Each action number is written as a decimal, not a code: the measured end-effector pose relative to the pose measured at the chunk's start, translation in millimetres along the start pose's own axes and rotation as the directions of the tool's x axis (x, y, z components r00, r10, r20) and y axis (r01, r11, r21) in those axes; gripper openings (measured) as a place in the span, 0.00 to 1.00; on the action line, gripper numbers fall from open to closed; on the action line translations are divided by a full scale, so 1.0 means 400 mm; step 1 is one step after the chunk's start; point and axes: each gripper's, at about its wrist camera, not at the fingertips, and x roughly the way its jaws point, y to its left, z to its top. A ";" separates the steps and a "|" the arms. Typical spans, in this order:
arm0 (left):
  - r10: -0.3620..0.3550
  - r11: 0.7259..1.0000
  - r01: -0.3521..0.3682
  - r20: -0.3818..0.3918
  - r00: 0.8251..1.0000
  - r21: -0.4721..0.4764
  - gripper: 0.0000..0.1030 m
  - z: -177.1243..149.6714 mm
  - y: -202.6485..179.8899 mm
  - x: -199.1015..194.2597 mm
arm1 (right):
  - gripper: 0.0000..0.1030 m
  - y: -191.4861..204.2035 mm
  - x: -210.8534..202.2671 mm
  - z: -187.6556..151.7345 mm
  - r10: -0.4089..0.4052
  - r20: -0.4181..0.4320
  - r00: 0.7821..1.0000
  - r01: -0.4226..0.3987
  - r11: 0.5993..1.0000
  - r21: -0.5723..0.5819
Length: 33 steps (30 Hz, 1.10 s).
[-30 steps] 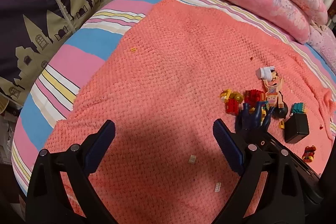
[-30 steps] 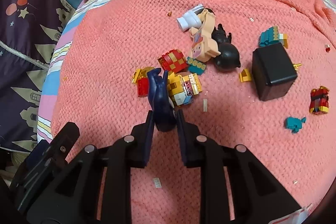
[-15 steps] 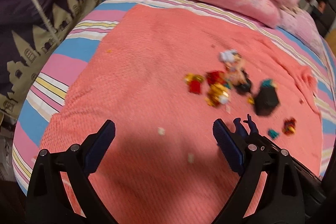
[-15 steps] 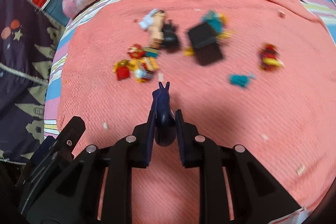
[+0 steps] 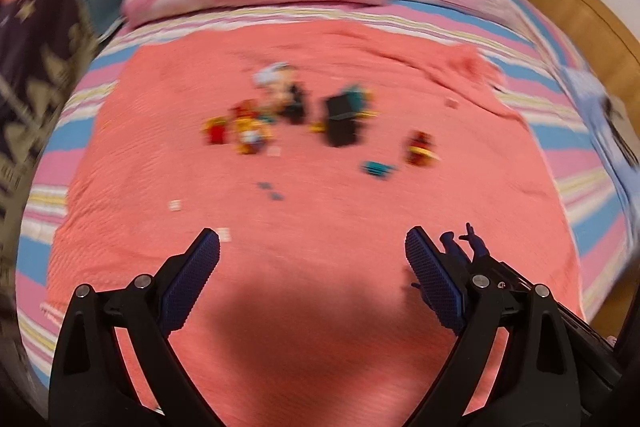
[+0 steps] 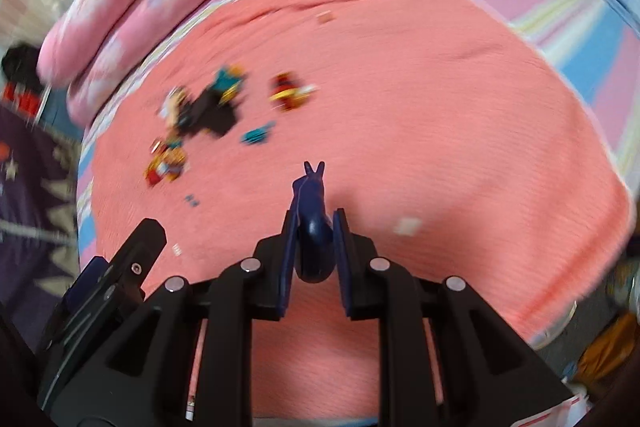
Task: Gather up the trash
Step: 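Carry the navy animal to the wastebasket and release it, then move the right tool back to the toys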
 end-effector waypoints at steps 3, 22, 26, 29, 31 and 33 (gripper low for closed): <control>-0.075 0.993 0.075 0.000 0.997 0.096 0.89 -0.020 -0.112 -0.034 | 0.17 -0.120 -0.089 -0.014 -0.049 0.060 0.997 0.043 0.993 0.106; -0.410 0.682 0.448 -0.204 0.889 0.578 0.89 -0.363 -0.779 -0.197 | 0.03 -0.738 -0.456 -0.293 -0.419 0.129 0.899 0.256 0.740 0.622; -0.401 0.684 0.439 -0.202 0.894 0.583 0.89 -0.358 -0.794 -0.194 | 0.03 -0.738 -0.451 -0.282 -0.413 0.129 0.901 0.251 0.740 0.624; -0.385 0.717 0.413 -0.175 0.906 0.562 0.89 -0.317 -0.767 -0.179 | 0.04 -0.714 -0.434 -0.244 -0.390 0.140 0.910 0.238 0.769 0.593; -0.366 0.752 0.387 -0.151 0.918 0.534 0.89 -0.274 -0.732 -0.162 | 0.04 -0.685 -0.415 -0.211 -0.363 0.146 0.920 0.227 0.798 0.558; -0.340 0.793 0.352 -0.117 0.933 0.498 0.89 -0.224 -0.686 -0.142 | 0.04 -0.640 -0.383 -0.161 -0.329 0.152 0.932 0.210 0.834 0.511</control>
